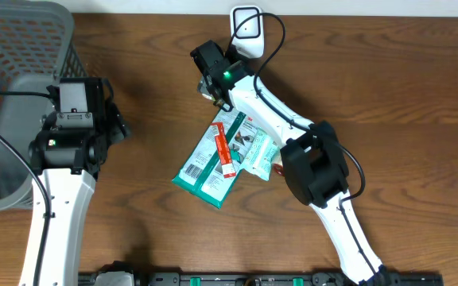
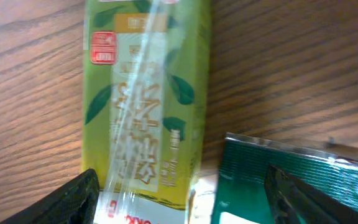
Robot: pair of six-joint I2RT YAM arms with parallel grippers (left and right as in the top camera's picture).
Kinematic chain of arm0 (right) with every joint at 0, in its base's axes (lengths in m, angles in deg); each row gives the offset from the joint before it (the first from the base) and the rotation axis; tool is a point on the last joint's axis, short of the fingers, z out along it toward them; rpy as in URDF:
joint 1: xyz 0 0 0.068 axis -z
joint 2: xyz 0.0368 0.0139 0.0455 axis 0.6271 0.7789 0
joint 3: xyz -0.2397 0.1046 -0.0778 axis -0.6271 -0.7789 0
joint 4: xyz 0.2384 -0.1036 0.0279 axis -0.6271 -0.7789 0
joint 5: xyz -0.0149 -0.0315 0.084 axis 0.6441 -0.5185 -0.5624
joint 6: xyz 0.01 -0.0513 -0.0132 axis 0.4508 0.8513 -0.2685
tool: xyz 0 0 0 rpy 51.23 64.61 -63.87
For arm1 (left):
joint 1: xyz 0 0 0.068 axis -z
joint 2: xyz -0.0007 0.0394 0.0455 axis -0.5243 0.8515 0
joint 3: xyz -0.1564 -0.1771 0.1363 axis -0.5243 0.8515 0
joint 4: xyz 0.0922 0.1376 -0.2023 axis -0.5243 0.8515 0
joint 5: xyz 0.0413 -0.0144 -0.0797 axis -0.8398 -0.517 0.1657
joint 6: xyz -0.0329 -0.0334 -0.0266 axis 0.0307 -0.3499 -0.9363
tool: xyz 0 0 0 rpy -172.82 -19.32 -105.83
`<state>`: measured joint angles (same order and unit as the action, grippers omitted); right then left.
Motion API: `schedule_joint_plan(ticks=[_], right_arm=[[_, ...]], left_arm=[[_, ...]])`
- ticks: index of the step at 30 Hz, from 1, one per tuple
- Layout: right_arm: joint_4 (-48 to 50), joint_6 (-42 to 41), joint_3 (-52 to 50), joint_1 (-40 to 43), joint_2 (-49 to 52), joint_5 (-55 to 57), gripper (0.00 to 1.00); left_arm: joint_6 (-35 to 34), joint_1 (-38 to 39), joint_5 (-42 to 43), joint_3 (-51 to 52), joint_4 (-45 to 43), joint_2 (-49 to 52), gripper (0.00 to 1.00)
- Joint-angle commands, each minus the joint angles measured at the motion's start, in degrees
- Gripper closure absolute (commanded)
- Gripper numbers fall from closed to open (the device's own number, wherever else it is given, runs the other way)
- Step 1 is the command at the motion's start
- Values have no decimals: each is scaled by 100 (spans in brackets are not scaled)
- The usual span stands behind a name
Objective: Scan the item barcode
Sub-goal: 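Lift the tea box and raise it toward the scanner, then hold the tea box barcode in front of the scanner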
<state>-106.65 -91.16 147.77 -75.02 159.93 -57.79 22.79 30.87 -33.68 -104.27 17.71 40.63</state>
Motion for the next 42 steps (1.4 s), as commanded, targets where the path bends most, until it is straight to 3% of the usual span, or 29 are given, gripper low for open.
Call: schedule_joint_plan(ticks=[1, 11, 18, 27, 29, 31, 42], right_arm=[[173, 72, -63, -109, -192, -111, 18], [426, -114, -68, -101, 61, 17, 17], [391, -52, -66, -131, 345, 417, 30], [33, 839, -68, -114, 444, 492, 38], [-9, 1384, -63, -114, 387, 490, 39], [-81, 1904, -63, -116, 258, 494, 48], [-422, 3307, -63, -26, -444, 485, 60]], left_arm=[[50, -31, -74, -59, 15, -22, 13], [52, -31, -74, -59, 15, -20, 13], [50, -31, -74, -59, 15, -20, 13], [50, -31, -74, -59, 15, -20, 13], [50, -31, -74, -59, 15, -20, 13], [50, -31, -74, -59, 15, -20, 13], [50, -31, -74, -59, 15, -20, 13]])
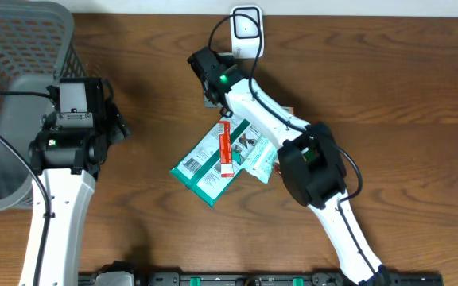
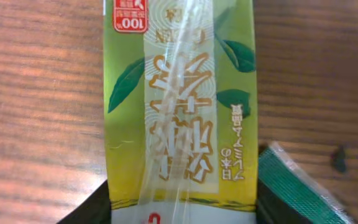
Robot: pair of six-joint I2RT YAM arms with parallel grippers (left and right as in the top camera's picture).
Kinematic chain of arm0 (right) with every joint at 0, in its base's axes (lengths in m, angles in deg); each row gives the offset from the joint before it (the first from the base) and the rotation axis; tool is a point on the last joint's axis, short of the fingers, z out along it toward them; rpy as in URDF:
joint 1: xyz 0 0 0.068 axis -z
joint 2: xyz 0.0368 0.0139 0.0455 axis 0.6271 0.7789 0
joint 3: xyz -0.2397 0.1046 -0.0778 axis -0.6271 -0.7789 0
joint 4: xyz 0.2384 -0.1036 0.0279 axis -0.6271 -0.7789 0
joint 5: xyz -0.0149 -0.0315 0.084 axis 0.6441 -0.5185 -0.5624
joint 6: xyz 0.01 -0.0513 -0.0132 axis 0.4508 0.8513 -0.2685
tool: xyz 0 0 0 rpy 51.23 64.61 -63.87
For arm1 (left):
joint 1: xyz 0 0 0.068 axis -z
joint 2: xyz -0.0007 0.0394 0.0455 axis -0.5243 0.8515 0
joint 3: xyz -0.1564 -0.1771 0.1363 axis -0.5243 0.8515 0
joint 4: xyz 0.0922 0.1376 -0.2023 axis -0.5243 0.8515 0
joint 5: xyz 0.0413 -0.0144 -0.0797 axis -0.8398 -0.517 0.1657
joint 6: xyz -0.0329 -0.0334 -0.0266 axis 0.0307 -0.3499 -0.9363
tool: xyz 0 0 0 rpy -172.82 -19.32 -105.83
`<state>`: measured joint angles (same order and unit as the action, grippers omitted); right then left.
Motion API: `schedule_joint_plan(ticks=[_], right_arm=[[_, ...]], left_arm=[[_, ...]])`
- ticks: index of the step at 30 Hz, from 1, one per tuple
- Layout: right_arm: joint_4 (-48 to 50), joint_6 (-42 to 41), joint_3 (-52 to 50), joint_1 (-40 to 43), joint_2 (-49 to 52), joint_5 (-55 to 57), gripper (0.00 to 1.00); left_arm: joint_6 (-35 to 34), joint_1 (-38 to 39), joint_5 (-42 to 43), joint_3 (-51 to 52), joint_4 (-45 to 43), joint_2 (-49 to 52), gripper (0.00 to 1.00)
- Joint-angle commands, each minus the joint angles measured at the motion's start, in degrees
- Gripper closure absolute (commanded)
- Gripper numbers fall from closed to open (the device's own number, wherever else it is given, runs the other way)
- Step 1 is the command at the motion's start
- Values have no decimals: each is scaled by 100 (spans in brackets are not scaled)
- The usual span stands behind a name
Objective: Scan the item barcode
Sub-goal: 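Hold the tea box barcode in front of the scanner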
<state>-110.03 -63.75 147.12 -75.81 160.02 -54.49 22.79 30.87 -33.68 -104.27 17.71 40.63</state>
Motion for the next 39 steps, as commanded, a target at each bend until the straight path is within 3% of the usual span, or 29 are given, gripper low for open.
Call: schedule_joint_plan(ticks=[1, 8, 13, 24, 27, 36, 39], right_arm=[[-149, 566, 0, 57, -452, 155, 60], [-37, 1884, 2, 39, -706, -70, 57], [-262, 2142, 2, 177, -1156, -629, 57], [-234, 2957, 2, 503, -1434, -1362, 67], [-92, 3167, 2, 501, -1434, -872, 63], [752, 4201, 0, 256, -1429, 2227, 65], [1082, 4568, 0, 225, -1427, 2721, 66]], left_arm=[[50, -31, -74, -59, 15, -20, 13], [50, -31, -74, -59, 15, -20, 13], [50, -31, -74, -59, 15, -20, 13], [50, -31, -74, -59, 15, -20, 13], [50, -31, -74, -59, 17, -20, 13], [52, -31, -74, -59, 15, -20, 13], [50, -31, -74, -59, 17, -20, 13]])
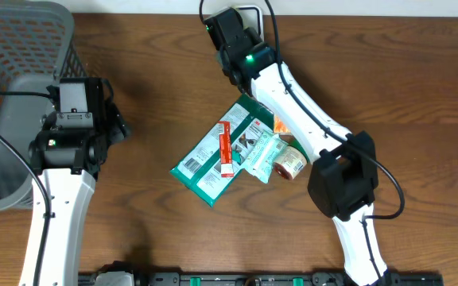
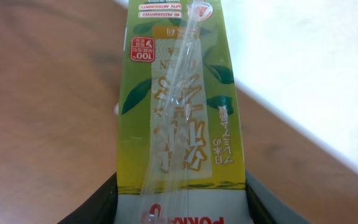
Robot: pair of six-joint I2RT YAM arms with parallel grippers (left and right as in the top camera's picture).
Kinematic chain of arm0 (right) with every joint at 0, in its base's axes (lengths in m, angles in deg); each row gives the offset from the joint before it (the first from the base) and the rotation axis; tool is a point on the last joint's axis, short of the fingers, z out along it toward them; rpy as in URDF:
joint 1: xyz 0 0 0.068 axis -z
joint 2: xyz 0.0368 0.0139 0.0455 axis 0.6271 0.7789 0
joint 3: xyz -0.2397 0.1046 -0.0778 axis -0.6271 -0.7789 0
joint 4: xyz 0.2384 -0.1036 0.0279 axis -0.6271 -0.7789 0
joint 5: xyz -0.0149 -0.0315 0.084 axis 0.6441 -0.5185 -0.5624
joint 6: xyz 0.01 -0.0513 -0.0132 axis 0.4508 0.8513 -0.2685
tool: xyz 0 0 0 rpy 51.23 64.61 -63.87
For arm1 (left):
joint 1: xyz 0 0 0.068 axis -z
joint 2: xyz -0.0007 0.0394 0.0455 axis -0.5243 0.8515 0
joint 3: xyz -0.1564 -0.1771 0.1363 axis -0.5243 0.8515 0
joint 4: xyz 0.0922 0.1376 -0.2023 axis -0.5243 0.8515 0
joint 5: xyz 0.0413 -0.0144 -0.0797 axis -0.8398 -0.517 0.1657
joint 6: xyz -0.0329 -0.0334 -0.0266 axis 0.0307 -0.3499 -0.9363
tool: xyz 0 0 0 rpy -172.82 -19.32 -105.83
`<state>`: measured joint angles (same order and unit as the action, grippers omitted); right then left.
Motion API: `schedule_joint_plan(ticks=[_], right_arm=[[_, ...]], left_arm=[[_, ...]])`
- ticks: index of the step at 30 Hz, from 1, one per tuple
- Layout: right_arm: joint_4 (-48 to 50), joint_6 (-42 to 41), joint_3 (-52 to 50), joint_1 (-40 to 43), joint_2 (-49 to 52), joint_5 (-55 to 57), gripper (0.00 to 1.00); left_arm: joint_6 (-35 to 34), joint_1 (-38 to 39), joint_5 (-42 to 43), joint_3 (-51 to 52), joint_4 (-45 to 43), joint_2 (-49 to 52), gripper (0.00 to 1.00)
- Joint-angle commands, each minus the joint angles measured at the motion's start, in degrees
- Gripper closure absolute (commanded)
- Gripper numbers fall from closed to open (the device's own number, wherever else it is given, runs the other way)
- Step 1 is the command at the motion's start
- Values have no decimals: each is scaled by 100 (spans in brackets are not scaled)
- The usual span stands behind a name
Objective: Scan the item barcode
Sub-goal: 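Hold the tea box barcode in front of the scanner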
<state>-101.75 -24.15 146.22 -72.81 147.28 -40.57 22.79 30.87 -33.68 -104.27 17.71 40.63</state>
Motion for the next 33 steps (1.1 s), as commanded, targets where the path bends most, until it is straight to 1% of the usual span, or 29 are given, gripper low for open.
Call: schedule_joint_plan(ticks=[1, 4, 10, 16, 19, 22, 25, 30, 33], right_arm=[[341, 706, 90, -74, -153, 1408, 67], [741, 1001, 90, -68, -68, 1792, 68], [1545, 1899, 90, -76, 317, 2559, 68], [2522, 3154, 87, -129, 949, 3128, 69], [2905, 3580, 90, -151, 1211, 3327, 67], [3073, 3648, 87, -160, 1314, 3362, 66], [3228, 3499, 90, -160, 1311, 3418, 65], [3794, 3654, 90, -127, 1231, 3875, 62], [3797, 3458, 90, -109, 1062, 4133, 63]], left_arm=[[52, -31, -74, -59, 17, -20, 13], [50, -31, -74, -59, 17, -20, 13], [50, -31, -74, -59, 17, -20, 13], [50, -31, -74, -59, 17, -20, 13], [50, -31, -74, -59, 15, -20, 13], [50, -31, -74, -59, 15, -20, 13], [50, -31, -74, -59, 17, -20, 13], [50, -31, -74, -59, 17, -20, 13], [50, -31, -74, -59, 17, -20, 13]])
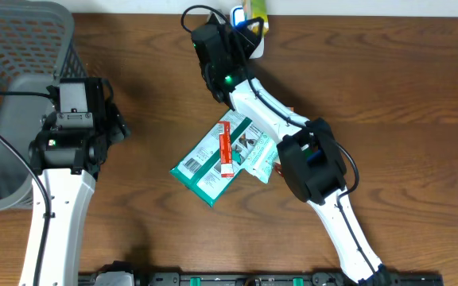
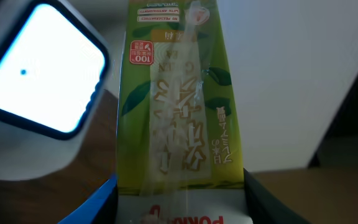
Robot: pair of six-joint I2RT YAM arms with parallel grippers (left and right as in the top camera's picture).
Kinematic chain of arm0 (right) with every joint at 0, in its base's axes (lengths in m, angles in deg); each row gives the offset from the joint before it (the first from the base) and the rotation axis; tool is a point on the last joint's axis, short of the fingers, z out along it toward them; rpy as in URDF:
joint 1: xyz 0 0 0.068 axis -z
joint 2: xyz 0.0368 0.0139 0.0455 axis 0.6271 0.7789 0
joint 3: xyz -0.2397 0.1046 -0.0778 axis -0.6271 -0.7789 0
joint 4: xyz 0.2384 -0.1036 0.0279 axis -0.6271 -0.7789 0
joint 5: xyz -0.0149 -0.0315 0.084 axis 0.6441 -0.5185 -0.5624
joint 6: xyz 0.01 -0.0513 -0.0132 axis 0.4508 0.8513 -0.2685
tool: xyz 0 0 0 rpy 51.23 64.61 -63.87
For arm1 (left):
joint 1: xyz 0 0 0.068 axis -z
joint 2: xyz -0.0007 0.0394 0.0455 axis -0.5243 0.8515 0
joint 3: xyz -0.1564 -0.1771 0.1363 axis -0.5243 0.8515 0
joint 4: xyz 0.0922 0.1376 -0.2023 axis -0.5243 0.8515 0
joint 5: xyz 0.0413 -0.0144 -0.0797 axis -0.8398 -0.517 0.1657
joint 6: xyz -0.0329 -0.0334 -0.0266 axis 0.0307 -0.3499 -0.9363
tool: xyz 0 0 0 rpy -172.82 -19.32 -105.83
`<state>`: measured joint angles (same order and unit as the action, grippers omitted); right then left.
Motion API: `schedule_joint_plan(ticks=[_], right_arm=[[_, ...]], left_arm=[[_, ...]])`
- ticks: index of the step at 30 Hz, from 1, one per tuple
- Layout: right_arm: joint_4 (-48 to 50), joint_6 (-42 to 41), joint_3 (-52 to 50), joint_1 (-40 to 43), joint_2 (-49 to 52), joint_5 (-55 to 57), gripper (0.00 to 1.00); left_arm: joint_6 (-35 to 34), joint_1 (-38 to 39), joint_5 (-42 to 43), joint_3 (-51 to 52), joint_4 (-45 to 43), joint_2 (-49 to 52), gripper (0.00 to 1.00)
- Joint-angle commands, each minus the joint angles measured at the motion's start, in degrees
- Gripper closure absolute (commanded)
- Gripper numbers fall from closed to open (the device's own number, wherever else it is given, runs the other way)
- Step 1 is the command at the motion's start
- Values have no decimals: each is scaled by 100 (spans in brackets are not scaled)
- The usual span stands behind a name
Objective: Scan the item barcode
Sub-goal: 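Hold the tea box barcode in front of the scanner, then carry the tea box right and set it down at the table edge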
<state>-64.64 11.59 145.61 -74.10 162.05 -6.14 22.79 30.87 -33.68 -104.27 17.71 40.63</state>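
Note:
A green tea carton (image 2: 176, 93) with a straw taped along it sits between the jaws of my right gripper (image 2: 179, 205), which is shut on it. From overhead, the right gripper (image 1: 235, 25) is at the table's far edge, and the carton's end (image 1: 254, 9) pokes past it. The white scanner (image 2: 36, 81) shows its bright lit face just left of the carton; overhead, the scanner (image 1: 238, 14) is mostly covered by the arm. My left gripper (image 1: 116, 125) rests far off at the left, its fingers unclear.
A pile lies mid-table: a teal packet (image 1: 201, 167), a red tube (image 1: 224, 149) and a pale green pouch (image 1: 257, 155). A grey mesh basket (image 1: 22, 32) fills the far left corner. The scanner's cable loops over the right arm.
The right gripper has turned and shifted with the carton. The carton was over the table's far edge against a white background; now the scanner's lit face is right beside it.
The carton first lay on the table beside the teal packet, with the right gripper open over it. Then the jaws stood around it on the table. After that it was held up at the far edge, and now it is next to the scanner. The left arm stayed still.

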Motion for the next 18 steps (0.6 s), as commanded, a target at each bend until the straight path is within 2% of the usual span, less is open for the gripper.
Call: schedule_joint_plan(ticks=[1, 5, 8, 10, 13, 16, 18], right_arm=[[68, -343, 151, 20, -535, 885, 62], [-540, -968, 151, 35, -953, 866, 56], [-1698, -1836, 151, 94, -1397, 439, 53], [-2747, -2782, 151, 208, -1777, -127, 54], [-4273, -4162, 151, 608, -2424, -1718, 62], [-5300, -4924, 151, 1266, -2892, -3521, 79], [-5845, -5163, 151, 1812, -3051, -4572, 79]], left_arm=[[50, -31, -74, -59, 17, -20, 13], [50, -31, -74, -59, 15, -20, 13], [50, -31, -74, -59, 17, -20, 13], [50, -31, -74, -59, 15, -20, 13], [50, -31, -74, -59, 17, -20, 13], [50, -31, -74, -59, 15, -20, 13], [52, -31, -74, -59, 15, -20, 13]])
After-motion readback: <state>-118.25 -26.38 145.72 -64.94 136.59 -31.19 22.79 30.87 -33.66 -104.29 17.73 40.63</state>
